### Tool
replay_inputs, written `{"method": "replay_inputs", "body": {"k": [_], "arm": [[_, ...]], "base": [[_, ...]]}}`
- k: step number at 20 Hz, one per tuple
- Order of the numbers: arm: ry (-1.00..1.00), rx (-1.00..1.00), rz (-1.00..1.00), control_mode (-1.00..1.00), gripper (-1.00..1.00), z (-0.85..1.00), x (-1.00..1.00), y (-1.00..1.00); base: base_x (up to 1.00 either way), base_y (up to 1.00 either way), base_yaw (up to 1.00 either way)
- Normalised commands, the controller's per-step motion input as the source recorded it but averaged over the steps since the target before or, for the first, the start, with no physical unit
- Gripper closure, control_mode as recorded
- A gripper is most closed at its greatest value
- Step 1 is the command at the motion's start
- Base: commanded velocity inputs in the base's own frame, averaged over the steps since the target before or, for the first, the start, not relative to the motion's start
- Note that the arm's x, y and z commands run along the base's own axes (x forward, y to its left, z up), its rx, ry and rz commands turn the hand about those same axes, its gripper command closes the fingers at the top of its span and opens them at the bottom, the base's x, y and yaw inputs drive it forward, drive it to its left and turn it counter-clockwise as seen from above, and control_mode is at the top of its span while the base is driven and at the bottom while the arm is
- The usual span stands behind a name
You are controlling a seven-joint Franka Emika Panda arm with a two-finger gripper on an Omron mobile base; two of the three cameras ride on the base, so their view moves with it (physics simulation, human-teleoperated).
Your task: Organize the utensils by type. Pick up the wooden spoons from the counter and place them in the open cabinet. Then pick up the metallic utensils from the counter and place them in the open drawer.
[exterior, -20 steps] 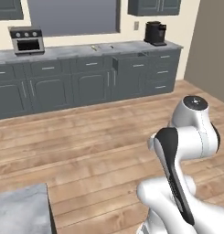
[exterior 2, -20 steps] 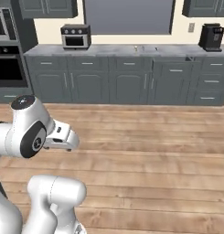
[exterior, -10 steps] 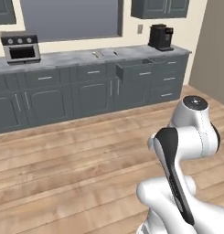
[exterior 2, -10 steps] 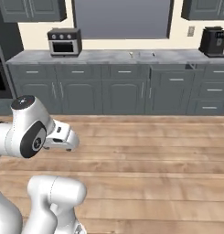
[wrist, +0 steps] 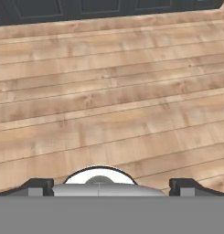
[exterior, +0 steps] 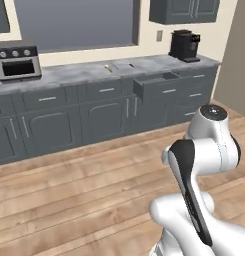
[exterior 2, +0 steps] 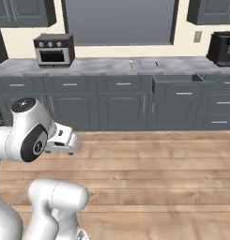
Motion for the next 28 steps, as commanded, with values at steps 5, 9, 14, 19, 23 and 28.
{"method": "replay_inputs", "body": {"k": [5, 9, 14, 19, 23, 28], "arm": [[0.0, 0.0, 0.0, 1.0, -1.0, 0.0, 0.0, 0.0], [0.0, 0.0, 0.0, 1.0, -1.0, 0.0, 0.0, 0.0], [0.0, 0.0, 0.0, 1.0, -1.0, 0.0, 0.0, 0.0], [0.0, 0.0, 0.0, 1.0, -1.0, 0.0, 0.0, 0.0], [0.0, 0.0, 0.0, 1.0, -1.0, 0.0, 0.0, 0.0], [0.0, 0.0, 0.0, 1.0, -1.0, 0.0, 0.0, 0.0]], "base": [[1.0, 0.0, -0.01], [1.0, -0.05, 0.0], [1.0, -0.15, 0.0], [1.0, -0.26, 0.0], [1.0, -0.38, 0.0], [1.0, -0.46, 0.0]]}}
